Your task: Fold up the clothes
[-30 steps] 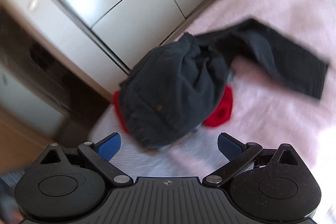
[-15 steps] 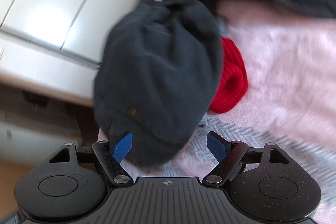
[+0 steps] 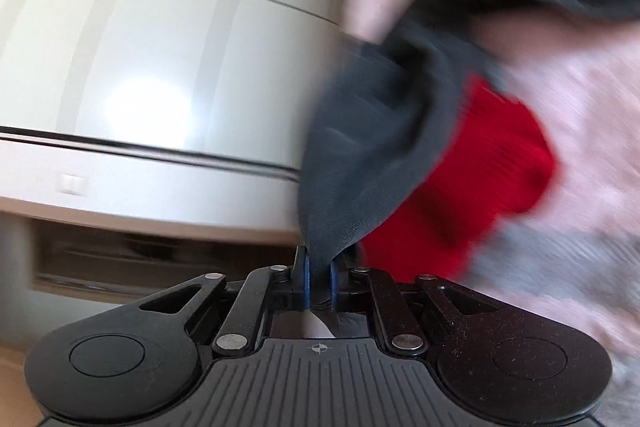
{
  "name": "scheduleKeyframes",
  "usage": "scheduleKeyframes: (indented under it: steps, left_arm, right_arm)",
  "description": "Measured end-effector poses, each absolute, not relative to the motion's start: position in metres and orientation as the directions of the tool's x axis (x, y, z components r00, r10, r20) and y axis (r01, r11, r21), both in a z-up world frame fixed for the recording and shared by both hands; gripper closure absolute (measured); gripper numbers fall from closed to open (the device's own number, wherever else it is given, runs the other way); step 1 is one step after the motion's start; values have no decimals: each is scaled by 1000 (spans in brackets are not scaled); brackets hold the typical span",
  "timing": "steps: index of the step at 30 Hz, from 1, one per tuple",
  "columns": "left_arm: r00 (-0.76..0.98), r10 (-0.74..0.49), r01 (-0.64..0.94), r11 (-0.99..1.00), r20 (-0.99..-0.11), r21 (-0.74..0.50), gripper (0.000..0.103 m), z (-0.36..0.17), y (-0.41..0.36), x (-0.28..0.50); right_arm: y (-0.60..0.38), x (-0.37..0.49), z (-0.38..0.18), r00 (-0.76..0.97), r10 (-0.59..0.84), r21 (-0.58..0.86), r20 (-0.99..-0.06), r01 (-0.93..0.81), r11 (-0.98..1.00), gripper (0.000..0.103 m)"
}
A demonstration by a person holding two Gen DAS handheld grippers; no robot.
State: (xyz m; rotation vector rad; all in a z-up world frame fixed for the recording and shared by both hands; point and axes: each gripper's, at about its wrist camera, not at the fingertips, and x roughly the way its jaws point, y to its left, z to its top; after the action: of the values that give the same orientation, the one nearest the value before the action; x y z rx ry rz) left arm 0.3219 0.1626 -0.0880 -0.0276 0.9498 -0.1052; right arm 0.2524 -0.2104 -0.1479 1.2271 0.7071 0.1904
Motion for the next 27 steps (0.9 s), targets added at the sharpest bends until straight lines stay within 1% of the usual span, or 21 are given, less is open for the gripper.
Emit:
scheduleKeyframes:
  steps: [4, 8, 11, 14, 15, 16, 17, 18, 19, 20, 21, 23, 25, 27]
  left_arm:
    - [625, -142, 121, 989, -768, -85, 22, -63, 151, 312]
    - [658, -200, 186, 977, -726, -100, 22, -40, 130, 290]
    - [655, -257, 254, 961, -710, -113, 22, -29, 108, 265]
    - [630, -332, 345, 930, -702, -131, 22, -22, 79, 233]
    - [615, -357, 376, 917, -703, -136, 22, -22, 69, 222]
    - [597, -381, 409, 902, -706, -141, 22, -23, 57, 210]
    - [574, -405, 444, 884, -711, -145, 22, -25, 43, 196]
    - [551, -428, 478, 865, -716, -150, 22, -27, 29, 183]
    - [524, -450, 513, 845, -723, -154, 22, -29, 15, 169]
    - [497, -467, 545, 824, -731, -156, 22, -32, 0, 154]
    - [471, -483, 577, 801, -738, -156, 22, -34, -15, 138]
    - [425, -509, 639, 754, -748, -151, 22, -38, -40, 107]
    - [385, -518, 695, 707, -764, -129, 22, -43, -61, 80]
    - [358, -513, 737, 669, -780, -102, 22, -49, -76, 54]
  right_arm:
    - [-233, 233, -80, 888, 415, 947, -198, 64, 314, 97]
    - [-271, 177, -25, 952, 304, 961, -25, -60, 270, 97]
    - [-311, 100, 16, 978, 198, 951, 60, -116, 286, 97]
    - [-350, 2, 54, 991, 85, 928, 99, -123, 352, 97]
    - [-362, -31, 61, 995, 50, 923, 85, -98, 373, 97]
    - [-372, -64, 66, 999, 9, 917, 47, -47, 397, 95]
    - [-382, -95, 69, 999, -37, 905, -11, 26, 424, 93]
    - [-392, -123, 68, 990, -94, 881, -105, 136, 453, 80]
    - [-399, -151, 64, 965, -167, 846, -204, 259, 466, 58]
    - [-400, -179, 57, 922, -254, 802, -293, 381, 460, 46]
    - [-400, -205, 50, 875, -326, 754, -358, 477, 452, 40]
    - [-389, -245, 36, 794, -399, 653, -459, 606, 455, 40]
    - [-367, -269, 18, 703, -425, 543, -570, 711, 448, 40]
    - [-343, -286, -6, 614, -421, 424, -667, 778, 464, 39]
